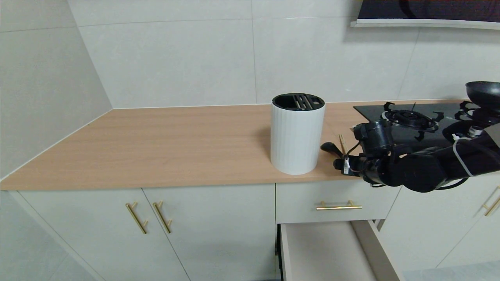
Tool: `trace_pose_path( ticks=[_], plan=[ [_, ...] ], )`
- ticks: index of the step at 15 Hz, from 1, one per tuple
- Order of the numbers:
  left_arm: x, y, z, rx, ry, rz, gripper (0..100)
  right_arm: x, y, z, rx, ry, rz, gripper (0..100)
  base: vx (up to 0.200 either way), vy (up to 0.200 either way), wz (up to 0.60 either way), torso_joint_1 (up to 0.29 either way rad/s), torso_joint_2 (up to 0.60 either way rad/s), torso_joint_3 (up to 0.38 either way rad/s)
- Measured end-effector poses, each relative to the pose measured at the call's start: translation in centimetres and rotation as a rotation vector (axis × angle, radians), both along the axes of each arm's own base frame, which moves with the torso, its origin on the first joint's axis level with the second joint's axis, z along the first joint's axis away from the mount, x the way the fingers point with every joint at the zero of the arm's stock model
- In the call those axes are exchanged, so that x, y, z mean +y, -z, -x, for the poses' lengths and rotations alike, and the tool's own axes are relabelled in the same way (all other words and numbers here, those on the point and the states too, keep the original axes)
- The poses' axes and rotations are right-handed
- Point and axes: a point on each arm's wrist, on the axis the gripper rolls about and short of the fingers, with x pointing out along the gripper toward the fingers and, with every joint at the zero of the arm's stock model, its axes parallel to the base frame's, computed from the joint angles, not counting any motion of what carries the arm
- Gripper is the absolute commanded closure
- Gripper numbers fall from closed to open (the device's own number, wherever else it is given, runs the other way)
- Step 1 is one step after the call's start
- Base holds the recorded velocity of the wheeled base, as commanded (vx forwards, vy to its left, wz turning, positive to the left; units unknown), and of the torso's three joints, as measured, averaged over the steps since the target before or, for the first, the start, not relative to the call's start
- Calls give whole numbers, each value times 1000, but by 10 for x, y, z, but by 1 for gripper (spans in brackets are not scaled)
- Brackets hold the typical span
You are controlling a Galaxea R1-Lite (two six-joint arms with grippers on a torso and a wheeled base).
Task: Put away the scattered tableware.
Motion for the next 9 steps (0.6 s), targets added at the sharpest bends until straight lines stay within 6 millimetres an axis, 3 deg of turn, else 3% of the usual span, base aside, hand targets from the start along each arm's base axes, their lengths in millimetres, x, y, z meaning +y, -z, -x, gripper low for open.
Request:
trace_pose_path(
  ticks=[3,4,9],
  plan=[
    [0,0,0,0,0,0,0,0,2,-1,6,1,2,0,0,0,0,0,0,0],
    [0,0,0,0,0,0,0,0,2,-1,6,1,2,100,0,0,0,0,0,0],
    [0,0,0,0,0,0,0,0,3,-1,7,7,-9,100,0,0,0,0,0,0]
  ],
)
